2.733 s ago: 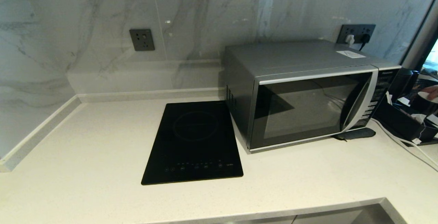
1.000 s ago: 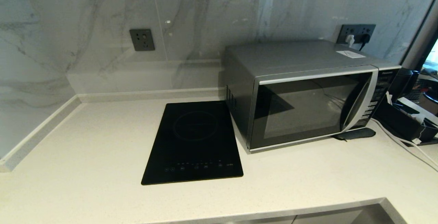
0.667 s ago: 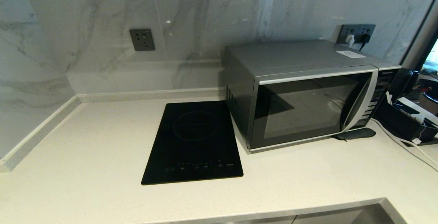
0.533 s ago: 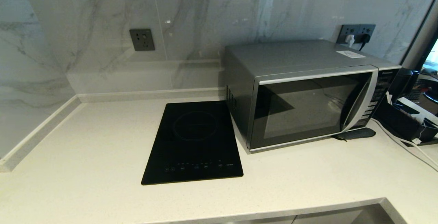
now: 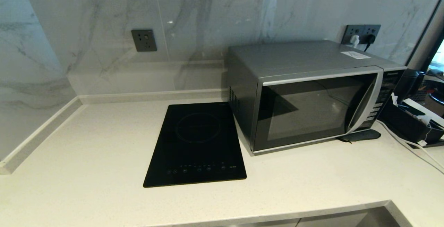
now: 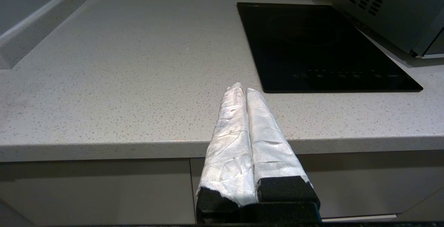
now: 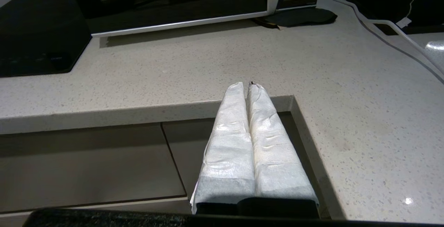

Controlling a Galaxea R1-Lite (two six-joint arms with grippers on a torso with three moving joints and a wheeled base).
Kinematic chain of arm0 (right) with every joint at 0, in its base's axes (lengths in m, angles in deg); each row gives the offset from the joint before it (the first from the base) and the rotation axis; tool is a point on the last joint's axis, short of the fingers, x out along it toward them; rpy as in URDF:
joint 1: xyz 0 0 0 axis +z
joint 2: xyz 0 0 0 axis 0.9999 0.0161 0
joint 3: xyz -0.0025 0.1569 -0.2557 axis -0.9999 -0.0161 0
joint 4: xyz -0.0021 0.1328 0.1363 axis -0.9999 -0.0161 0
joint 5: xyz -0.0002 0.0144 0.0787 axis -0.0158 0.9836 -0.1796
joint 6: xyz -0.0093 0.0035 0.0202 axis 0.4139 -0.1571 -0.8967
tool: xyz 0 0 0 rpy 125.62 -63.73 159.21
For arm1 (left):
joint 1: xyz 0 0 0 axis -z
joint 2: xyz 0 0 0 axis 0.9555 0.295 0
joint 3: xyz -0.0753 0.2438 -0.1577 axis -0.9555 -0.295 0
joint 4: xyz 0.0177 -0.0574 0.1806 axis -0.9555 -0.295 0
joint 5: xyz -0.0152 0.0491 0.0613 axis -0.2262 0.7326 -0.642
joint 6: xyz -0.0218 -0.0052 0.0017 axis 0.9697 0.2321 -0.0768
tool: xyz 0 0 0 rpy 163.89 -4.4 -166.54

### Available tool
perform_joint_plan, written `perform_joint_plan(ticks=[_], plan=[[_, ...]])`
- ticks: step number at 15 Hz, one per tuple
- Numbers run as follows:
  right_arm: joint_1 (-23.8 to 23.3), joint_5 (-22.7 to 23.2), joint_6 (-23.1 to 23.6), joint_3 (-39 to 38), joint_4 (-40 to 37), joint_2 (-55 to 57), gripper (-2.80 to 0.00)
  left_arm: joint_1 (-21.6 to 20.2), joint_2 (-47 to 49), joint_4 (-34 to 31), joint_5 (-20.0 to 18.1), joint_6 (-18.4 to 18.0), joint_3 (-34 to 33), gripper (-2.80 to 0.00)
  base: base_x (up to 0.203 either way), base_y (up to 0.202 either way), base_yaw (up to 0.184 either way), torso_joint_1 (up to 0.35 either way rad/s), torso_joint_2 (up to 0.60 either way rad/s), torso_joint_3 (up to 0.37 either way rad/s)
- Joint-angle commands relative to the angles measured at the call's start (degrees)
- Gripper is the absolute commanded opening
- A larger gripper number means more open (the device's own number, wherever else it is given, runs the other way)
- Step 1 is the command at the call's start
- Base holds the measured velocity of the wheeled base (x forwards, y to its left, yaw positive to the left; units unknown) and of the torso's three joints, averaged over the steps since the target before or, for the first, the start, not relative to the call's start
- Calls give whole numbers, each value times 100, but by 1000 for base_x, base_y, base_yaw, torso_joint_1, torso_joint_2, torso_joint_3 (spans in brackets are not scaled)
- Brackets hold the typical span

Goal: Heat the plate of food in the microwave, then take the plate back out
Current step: Open the microwave oven

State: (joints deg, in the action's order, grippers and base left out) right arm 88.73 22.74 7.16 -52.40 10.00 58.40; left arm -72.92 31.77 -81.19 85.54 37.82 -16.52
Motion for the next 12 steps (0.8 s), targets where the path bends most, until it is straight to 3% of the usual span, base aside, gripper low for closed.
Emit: perform_joint_plan(ticks=[1, 6, 9, 12], plan=[[0, 31, 77, -9, 0, 7, -280, -1, 4, 2, 3, 12, 0, -280, 0, 0, 0, 0, 0, 0], [2, 9, 35, 76, 30, 7, -280, -1, 4, 2, 3, 3, 0, -280, 0, 0, 0, 0, 0, 0], [4, 25, -176, 1305, -220, 466, -280, -1, 4, 2, 3, 11, 0, -280, 0, 0, 0, 0, 0, 0], [-18, -243, -613, 2790, -352, 2155, -280, -1, 4, 2, 3, 3, 0, -280, 0, 0, 0, 0, 0, 0]])
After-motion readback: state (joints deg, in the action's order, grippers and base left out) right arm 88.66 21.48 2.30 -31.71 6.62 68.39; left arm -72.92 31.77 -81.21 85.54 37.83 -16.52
